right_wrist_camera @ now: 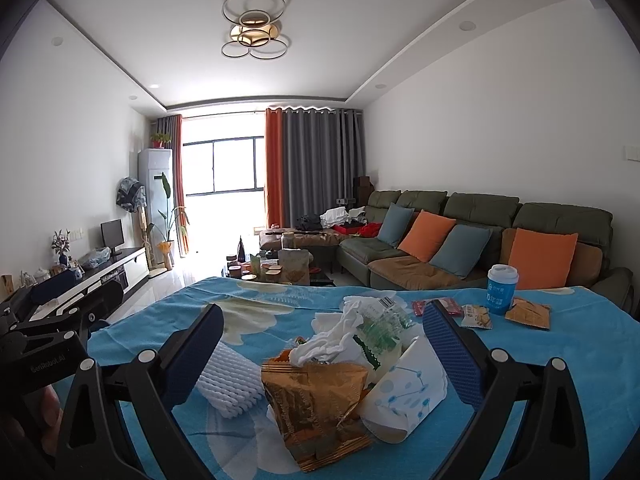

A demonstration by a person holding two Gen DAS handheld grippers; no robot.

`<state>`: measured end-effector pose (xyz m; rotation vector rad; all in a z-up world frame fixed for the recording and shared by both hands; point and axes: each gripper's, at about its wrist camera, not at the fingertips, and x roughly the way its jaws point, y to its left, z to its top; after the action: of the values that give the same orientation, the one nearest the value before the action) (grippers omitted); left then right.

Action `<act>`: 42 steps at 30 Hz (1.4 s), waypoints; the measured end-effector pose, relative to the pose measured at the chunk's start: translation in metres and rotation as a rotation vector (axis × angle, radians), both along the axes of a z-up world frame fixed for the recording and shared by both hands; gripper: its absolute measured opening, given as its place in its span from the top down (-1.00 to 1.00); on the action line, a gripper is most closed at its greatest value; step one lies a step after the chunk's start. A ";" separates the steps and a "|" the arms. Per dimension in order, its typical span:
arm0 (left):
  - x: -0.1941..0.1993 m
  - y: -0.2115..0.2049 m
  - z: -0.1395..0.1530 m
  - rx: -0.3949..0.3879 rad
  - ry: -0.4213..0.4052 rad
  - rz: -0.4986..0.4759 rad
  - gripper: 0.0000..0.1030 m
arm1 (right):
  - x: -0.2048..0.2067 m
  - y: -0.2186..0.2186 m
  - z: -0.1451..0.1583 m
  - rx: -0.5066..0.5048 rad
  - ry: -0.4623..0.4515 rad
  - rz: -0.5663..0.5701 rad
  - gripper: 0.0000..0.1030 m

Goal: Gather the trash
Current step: 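Move both tools over the trash pile on the blue bedspread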

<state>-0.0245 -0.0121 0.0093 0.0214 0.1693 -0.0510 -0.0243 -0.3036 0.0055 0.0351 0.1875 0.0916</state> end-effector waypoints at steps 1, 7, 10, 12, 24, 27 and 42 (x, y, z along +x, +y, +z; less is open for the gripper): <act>0.000 0.000 0.000 -0.001 0.001 0.000 -0.89 | 0.000 0.000 0.000 -0.001 0.000 -0.001 -0.87; 0.001 0.000 -0.001 -0.003 -0.002 0.002 -0.89 | 0.000 0.000 0.000 0.000 -0.002 0.000 -0.87; 0.001 0.000 -0.001 -0.002 -0.002 0.001 -0.89 | 0.000 0.000 0.000 0.001 -0.001 0.002 -0.87; 0.001 0.000 -0.001 -0.004 -0.002 0.002 -0.89 | 0.000 0.000 0.000 0.001 -0.002 0.003 -0.87; 0.001 -0.001 -0.001 -0.006 -0.003 0.000 -0.89 | 0.001 0.001 -0.002 0.004 -0.002 0.007 -0.87; 0.001 -0.001 0.000 -0.009 -0.003 0.002 -0.89 | 0.001 0.001 -0.002 0.005 -0.001 0.008 -0.87; 0.001 -0.001 -0.002 -0.017 0.000 0.007 -0.89 | 0.001 0.000 -0.002 0.014 0.002 0.006 -0.87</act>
<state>-0.0237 -0.0131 0.0076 0.0041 0.1685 -0.0455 -0.0233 -0.3037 0.0033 0.0486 0.1887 0.0994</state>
